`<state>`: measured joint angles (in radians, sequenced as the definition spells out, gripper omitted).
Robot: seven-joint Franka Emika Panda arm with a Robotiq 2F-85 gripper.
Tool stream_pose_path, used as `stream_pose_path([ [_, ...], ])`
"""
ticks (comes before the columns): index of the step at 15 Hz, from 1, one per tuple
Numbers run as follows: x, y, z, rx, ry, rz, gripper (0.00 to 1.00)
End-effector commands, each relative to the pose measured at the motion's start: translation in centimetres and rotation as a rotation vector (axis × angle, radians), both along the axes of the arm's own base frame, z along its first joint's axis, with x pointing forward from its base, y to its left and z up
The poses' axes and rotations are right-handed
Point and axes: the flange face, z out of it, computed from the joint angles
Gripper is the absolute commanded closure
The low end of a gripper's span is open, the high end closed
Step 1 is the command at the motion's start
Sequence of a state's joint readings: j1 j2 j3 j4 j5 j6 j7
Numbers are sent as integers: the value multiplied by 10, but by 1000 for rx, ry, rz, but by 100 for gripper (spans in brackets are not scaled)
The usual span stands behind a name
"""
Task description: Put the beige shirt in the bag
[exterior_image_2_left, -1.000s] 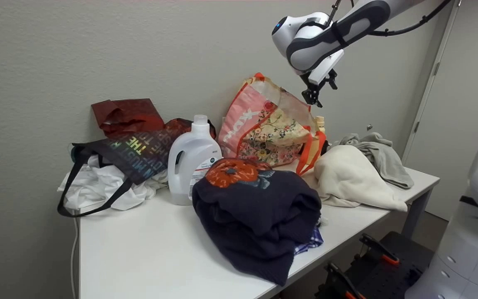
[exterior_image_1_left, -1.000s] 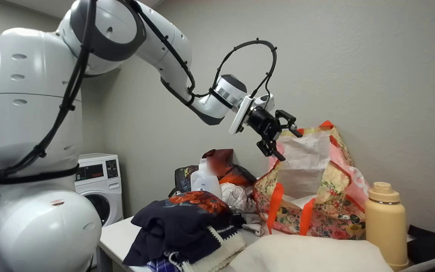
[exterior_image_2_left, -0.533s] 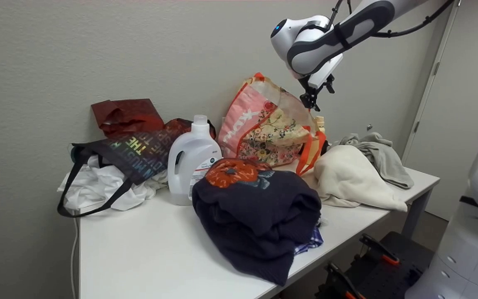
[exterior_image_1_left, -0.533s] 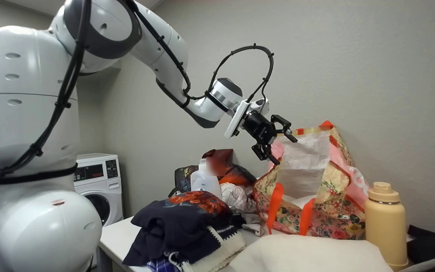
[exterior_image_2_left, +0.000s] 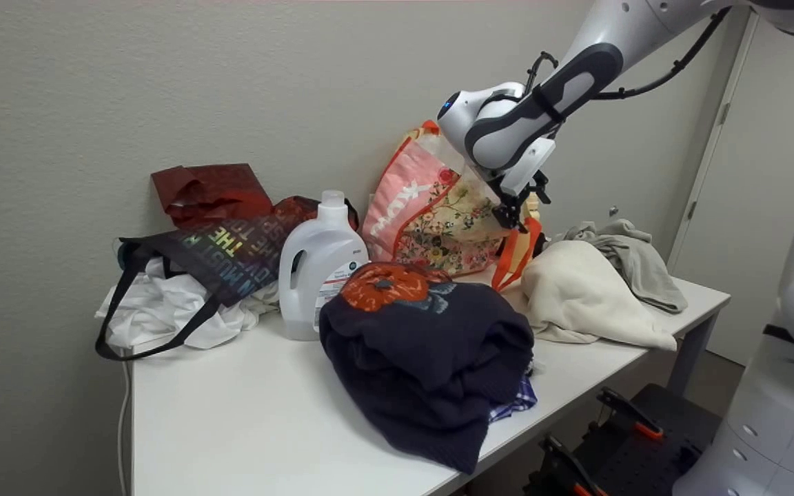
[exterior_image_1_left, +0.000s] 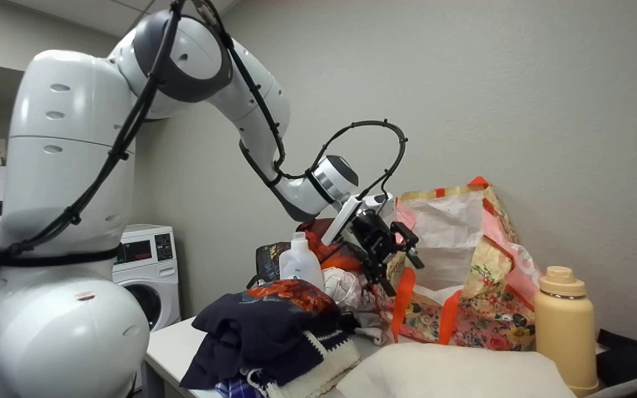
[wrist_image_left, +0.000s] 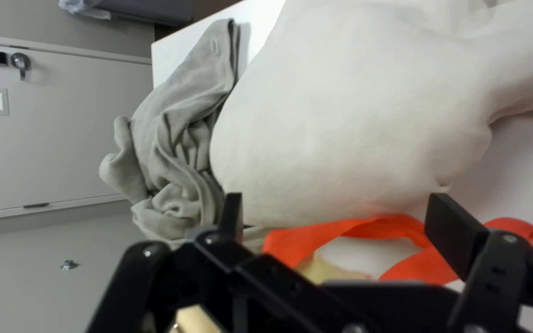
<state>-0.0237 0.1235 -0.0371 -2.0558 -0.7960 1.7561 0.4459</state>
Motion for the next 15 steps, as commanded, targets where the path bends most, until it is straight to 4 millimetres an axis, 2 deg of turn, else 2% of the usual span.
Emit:
stream_pose_path([
  [1,-19,6,-49,83,-7,-82,0],
  [6,-35,13,-96,120,-42,-161,0],
  [15,-55,-15,-166,18,-56,-330,0],
])
